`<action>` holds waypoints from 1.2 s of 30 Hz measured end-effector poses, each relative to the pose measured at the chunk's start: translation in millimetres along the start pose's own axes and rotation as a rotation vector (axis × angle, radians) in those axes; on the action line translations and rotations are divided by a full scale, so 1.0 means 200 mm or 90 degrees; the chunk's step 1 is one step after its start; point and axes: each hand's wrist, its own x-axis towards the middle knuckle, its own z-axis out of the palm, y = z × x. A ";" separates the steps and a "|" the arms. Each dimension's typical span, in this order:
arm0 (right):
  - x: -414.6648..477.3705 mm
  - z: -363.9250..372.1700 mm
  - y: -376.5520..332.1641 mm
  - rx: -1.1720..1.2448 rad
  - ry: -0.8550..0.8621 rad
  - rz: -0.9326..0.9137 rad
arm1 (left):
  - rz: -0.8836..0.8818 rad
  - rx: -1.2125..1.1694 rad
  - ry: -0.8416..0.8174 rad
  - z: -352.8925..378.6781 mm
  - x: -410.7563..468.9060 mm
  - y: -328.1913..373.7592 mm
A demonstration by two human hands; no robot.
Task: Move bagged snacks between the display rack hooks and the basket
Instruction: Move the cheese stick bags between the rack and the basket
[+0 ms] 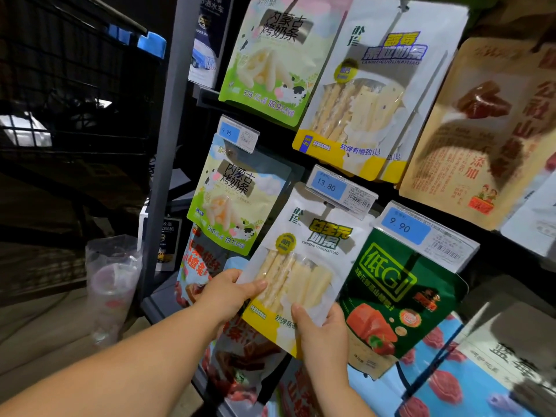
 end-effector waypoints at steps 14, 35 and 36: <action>0.19 -0.05 0.07 -0.159 0.063 0.041 | 0.011 0.096 0.096 0.21 0.17 -0.06; -0.09 -0.52 -0.04 -0.266 0.078 0.074 | 0.282 0.283 0.024 0.62 -0.11 0.01; -0.13 -0.58 -0.06 -0.270 0.087 0.068 | 0.301 0.293 -0.025 0.67 -0.17 0.02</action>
